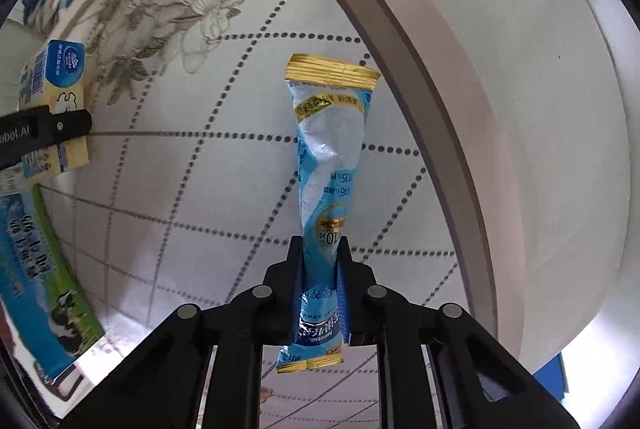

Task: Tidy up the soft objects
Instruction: 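Grasp the yellow wipe pack with the left tool while the right tool grasps the blue snack stick, then lower both items into the box beside the cloth and open both tools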

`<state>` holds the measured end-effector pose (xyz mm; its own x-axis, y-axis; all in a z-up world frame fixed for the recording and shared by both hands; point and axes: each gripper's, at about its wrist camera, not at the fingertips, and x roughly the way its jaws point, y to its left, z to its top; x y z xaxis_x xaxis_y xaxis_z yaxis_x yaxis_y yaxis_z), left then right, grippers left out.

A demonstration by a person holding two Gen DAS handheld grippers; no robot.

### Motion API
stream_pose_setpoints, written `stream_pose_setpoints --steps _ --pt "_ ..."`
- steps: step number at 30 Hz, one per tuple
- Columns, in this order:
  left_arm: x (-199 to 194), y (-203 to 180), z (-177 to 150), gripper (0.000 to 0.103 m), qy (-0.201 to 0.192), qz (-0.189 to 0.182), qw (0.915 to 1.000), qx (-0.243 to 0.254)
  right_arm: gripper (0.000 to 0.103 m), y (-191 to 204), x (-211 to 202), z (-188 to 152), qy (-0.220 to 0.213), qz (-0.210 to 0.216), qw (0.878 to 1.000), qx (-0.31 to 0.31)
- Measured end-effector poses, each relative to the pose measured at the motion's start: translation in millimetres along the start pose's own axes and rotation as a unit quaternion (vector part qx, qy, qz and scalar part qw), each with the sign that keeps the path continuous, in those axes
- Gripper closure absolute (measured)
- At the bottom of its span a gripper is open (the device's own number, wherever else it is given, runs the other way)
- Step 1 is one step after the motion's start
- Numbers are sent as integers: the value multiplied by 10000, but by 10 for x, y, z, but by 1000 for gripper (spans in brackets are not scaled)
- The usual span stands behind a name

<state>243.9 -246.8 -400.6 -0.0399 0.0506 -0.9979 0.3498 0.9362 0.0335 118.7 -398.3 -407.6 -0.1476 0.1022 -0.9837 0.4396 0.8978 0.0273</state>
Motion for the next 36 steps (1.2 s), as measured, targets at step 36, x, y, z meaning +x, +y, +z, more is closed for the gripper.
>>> stream_pose_setpoints --steps 36 --pt "-433 2748 -2046 42 107 -1630 9625 -2165 88 3439 -996 -1086 -683 756 9525 -2868"
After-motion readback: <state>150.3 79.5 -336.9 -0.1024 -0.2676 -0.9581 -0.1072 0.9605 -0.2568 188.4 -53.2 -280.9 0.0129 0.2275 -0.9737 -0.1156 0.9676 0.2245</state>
